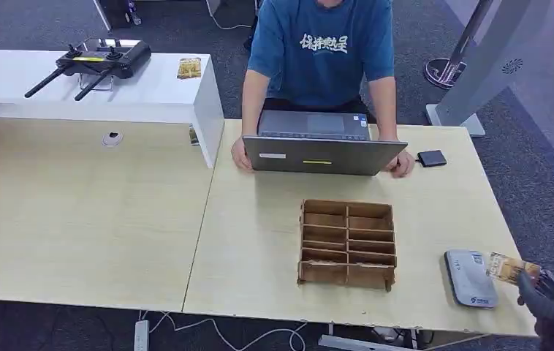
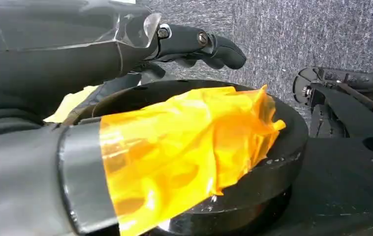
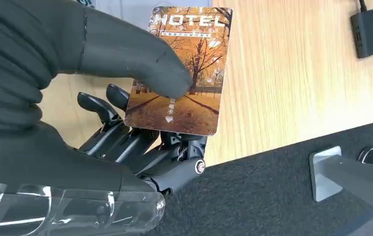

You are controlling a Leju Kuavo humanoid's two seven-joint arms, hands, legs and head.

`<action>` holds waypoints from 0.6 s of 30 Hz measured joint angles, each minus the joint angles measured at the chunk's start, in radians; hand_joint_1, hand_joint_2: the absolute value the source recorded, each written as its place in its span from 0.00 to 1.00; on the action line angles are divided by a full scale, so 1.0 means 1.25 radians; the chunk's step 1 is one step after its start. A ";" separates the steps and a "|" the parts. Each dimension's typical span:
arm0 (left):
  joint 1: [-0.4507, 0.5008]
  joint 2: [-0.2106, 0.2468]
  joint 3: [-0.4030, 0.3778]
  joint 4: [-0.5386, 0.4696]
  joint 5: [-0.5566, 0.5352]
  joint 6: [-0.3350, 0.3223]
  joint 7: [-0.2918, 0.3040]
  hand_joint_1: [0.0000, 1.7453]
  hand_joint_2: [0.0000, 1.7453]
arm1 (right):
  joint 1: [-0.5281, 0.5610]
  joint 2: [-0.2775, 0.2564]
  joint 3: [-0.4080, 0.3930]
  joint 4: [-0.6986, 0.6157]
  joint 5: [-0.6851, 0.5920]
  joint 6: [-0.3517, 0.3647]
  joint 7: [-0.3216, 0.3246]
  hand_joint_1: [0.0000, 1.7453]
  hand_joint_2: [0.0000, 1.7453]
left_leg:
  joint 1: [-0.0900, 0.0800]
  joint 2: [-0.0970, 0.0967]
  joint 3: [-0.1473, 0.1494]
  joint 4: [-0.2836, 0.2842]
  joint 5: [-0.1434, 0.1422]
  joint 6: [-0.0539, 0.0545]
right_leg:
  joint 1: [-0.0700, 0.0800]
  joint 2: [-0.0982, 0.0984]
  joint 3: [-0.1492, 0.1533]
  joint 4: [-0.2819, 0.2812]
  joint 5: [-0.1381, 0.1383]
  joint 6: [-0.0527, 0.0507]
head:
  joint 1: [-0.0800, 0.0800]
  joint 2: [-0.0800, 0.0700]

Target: Pass the card to the sensor for recognition and then transmit it.

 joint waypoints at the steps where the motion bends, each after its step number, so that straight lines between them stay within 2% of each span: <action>1: 0.000 0.000 0.000 0.000 0.000 0.000 0.000 0.00 0.00 | 0.000 0.000 0.003 0.000 -0.001 -0.001 0.000 1.00 1.00 | 0.000 0.000 0.000 0.000 0.000 0.000 | 0.000 0.000 0.000 0.000 0.000 0.000 | 0.000 0.000; 18: 0.000 0.000 0.000 0.000 0.001 0.000 0.000 0.00 0.00 | -0.001 -0.023 0.047 0.031 0.017 0.000 0.013 1.00 1.00 | 0.000 0.000 0.000 0.000 0.000 0.000 | 0.000 0.000 0.000 0.000 0.000 0.000 | 0.000 0.000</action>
